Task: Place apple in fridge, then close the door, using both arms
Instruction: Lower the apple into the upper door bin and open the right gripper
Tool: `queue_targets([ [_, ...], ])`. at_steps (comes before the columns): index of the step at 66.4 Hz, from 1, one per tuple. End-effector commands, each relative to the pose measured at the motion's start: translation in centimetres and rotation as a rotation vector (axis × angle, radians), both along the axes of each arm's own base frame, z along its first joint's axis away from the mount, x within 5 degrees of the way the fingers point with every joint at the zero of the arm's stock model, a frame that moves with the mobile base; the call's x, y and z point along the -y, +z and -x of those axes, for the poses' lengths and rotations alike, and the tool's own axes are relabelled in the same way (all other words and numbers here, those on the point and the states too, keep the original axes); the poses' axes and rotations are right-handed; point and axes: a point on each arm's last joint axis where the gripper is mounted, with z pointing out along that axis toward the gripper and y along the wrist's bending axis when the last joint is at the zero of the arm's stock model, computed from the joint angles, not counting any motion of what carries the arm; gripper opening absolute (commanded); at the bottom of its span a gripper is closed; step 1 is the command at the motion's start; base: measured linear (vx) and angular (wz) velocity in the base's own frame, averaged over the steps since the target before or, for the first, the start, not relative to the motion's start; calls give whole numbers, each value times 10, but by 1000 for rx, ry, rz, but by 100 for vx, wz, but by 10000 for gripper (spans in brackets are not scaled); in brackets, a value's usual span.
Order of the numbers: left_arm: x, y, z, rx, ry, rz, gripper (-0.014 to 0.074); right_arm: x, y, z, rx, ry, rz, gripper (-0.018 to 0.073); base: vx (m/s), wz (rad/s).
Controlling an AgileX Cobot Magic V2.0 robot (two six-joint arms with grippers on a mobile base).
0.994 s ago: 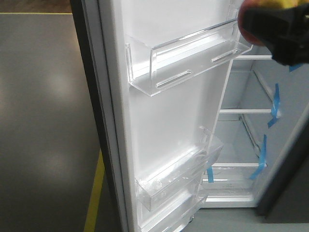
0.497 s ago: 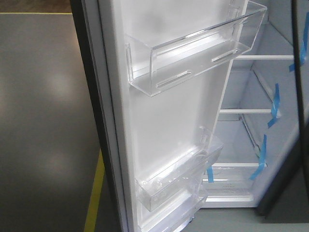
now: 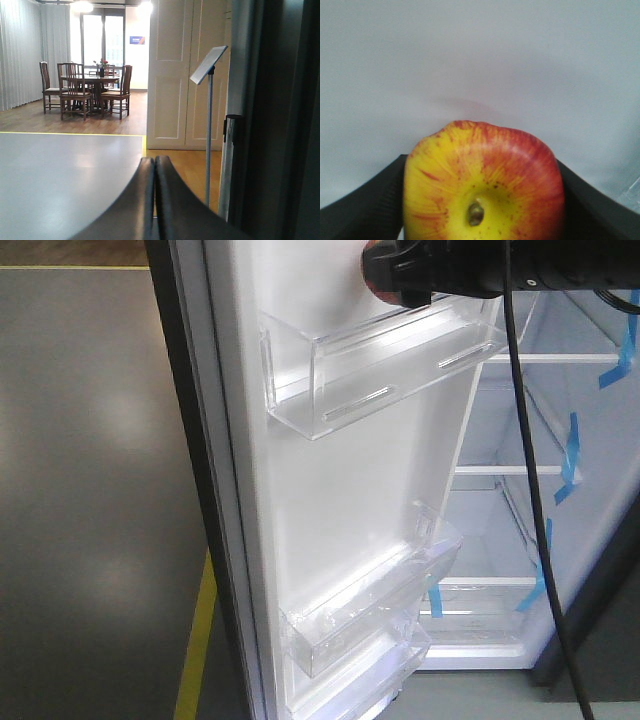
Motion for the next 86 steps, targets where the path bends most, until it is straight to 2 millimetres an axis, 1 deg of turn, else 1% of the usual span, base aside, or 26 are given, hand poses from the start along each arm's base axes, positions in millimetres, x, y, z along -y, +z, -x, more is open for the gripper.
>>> queue_targets([
  [1,0,-2,1,59,-3,7,-6,6,29,11,128,-10,-48,427,0,0],
  [9,0,-2,1,59,-3,7,-6,7,28,11,125,-12,-35,468,0,0],
  [27,0,-2,1,59,-3,7,-6,7,29,11,129,-17,-37,499,0,0],
  [49,0,-2,1,59,-3,7,-6,7,29,11,129,-18,-37,573,0,0],
  [60,0,-2,1,59,-3,7,-6,8,33,14,142,-18,-42,580,0,0],
  [68,0,-2,1,59,-3,7,-6,15,45,30,165,-17,-60,580,0,0],
  [78,0,-2,1,59,-3,7,-6,29,60,67,125,-8,-61,579,0,0],
  [86,0,-2,1,59,-3,7,-6,38,61,89,74,-3,-54,578,0,0],
])
